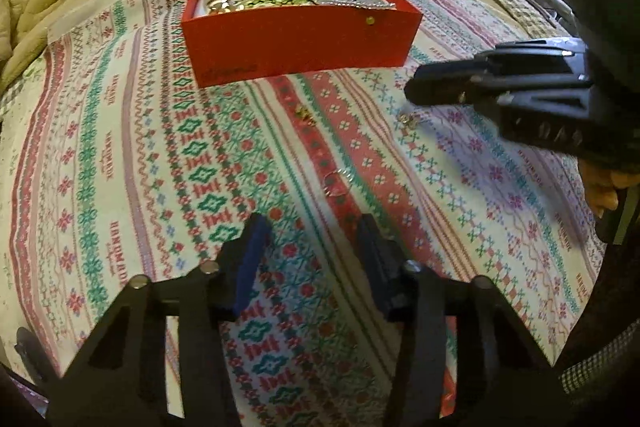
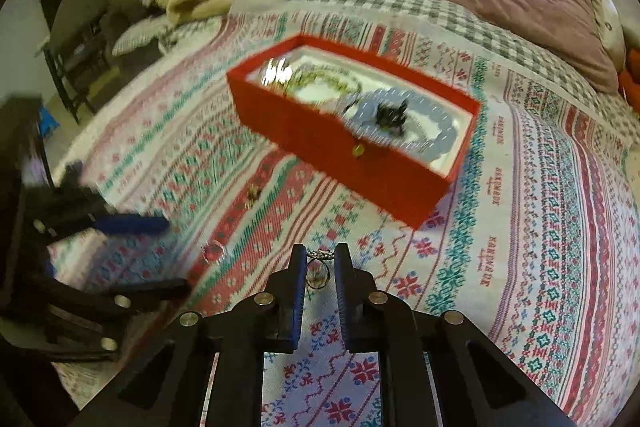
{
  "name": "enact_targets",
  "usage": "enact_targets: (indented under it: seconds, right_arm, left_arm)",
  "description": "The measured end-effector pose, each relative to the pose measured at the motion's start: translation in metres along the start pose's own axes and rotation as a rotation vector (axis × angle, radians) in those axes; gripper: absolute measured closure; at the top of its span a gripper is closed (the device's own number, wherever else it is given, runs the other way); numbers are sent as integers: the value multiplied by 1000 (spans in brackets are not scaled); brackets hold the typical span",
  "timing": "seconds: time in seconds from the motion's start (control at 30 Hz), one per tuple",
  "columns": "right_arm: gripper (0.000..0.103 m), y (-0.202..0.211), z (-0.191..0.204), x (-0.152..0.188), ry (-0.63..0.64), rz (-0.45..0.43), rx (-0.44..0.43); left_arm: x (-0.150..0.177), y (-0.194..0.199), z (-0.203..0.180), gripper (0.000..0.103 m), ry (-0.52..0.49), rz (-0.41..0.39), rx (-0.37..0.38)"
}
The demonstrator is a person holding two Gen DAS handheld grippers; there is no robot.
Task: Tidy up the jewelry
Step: 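Grasp a small gold ring with left tool while right tool grasps silver hoop earring, then carry the ring and hoop earring over the red box with both tools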
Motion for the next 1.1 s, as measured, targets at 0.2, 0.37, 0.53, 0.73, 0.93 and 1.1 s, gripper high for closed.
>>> enact_targets:
  seconds: [0.2, 0.37, 0.53, 0.73, 0.93, 1.1]
  right_arm:
    - [89, 16, -9, -2, -51, -34, -18]
    - [89, 16, -8, 2, -47, -16, -15]
    - [89, 14, -6, 6, -30, 1, -11]
    - [89, 13, -5, 6, -26, 9, -3]
    - [89, 14, -6, 6, -23, 18, 7]
    - [89, 16, -4, 5, -16, 15, 8]
  left_arm:
    - [-7, -3, -9, 62, 5, 12, 49]
    - [-10, -8, -13, 63, 16, 6, 78]
    - [-14, -13, -15, 77, 25, 2, 91]
    - [-20, -20, -18, 88, 46, 19, 114]
    - [-22, -20, -17, 99, 71, 22, 103]
    - [-17, -12, -11, 100, 50, 6, 94]
Point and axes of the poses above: each gripper's, at about its wrist camera, not at the fingertips, and y roughly against the way its jaws point, z to its left, x to its underside, the point moved 2 cm from there along -y, roughly the way its jaws point, and after that the axes turned 15 degrees about -x, right-handed, at the moved point
